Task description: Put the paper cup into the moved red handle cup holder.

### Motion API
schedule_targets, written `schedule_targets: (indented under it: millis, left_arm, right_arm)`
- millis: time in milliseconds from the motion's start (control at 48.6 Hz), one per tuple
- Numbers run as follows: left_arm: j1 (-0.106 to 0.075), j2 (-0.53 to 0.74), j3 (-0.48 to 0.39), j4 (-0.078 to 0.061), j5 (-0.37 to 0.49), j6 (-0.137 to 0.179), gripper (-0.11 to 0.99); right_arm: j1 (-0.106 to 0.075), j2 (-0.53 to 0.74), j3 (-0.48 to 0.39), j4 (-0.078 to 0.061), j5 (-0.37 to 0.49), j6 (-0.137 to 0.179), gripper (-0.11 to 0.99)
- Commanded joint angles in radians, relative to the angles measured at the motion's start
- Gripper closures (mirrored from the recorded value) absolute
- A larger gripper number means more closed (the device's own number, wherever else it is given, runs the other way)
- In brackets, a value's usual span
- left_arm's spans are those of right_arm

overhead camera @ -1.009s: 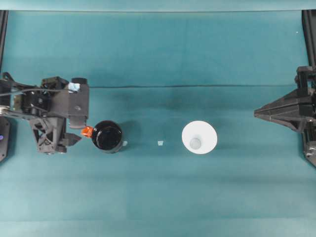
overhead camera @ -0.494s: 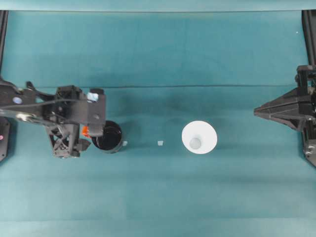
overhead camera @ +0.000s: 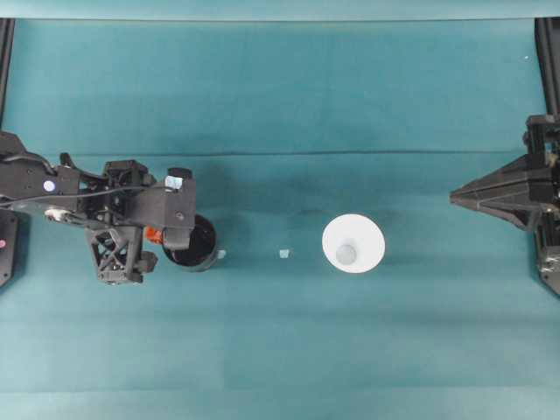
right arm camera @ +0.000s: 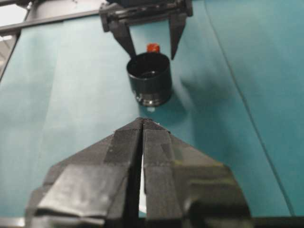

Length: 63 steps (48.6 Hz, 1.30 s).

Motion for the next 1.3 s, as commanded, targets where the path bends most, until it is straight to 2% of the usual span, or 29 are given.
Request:
schedule_targets:
  millis: [0, 350, 371, 515, 618, 679, 782, 885, 988, 1091, 1277]
  left_arm:
    - [-0.002, -0.003, -0.014, 0.003, -0.009, 0.000, -0.09]
    - [-0.002, -0.003, -0.015, 0.003, -0.031, 0.000, -0.09]
    - [-0.002, -0.003, -0.015, 0.006, -0.032, 0.000, -0.09]
    - [-0.002, -0.003, -0.014, 0.003, -0.031, 0.000, -0.08]
    - [-0.002, -0.003, -0.015, 0.006, -0.032, 0.000, -0.07]
    - [-0.002, -0.003, -0.015, 0.003, -0.037, 0.000, -0.05]
    - [-0.005, -0.003, -0.018, 0.003, -0.040, 0.000, 0.05]
    - [-0.018, -0.002, -0.020, 0.003, -0.041, 0.000, 0.30]
    - [-0.046, -0.003, -0.021, 0.003, -0.043, 0.014, 0.60]
    - [-0.054, -0.003, -0.020, 0.003, -0.035, 0.026, 0.61]
    - [-0.052, -0.003, -0.026, 0.003, -0.018, 0.031, 0.61]
  right_arm:
    - [-0.003, 0.006, -0.020, 0.002, -0.003, 0.008, 0.98]
    - [-0.005, 0.003, -0.018, 0.002, -0.003, 0.008, 0.98]
    - [-0.005, 0.003, -0.018, 0.002, -0.003, 0.008, 0.98]
    - [-0.008, -0.003, -0.018, 0.002, -0.005, 0.008, 0.98]
    - [-0.009, -0.008, -0.018, 0.002, -0.003, 0.008, 0.98]
    - [-0.011, -0.011, -0.017, 0.002, -0.003, 0.008, 0.98]
    - [-0.011, -0.012, -0.015, 0.002, 0.000, 0.008, 0.98]
    - [-0.011, -0.012, -0.015, 0.002, 0.002, 0.009, 0.98]
    - [-0.011, -0.012, -0.015, 0.002, 0.002, 0.009, 0.98]
    - [-0.011, -0.011, -0.015, 0.002, 0.006, 0.009, 0.98]
    - [-0.011, -0.012, -0.015, 0.002, 0.020, 0.018, 0.98]
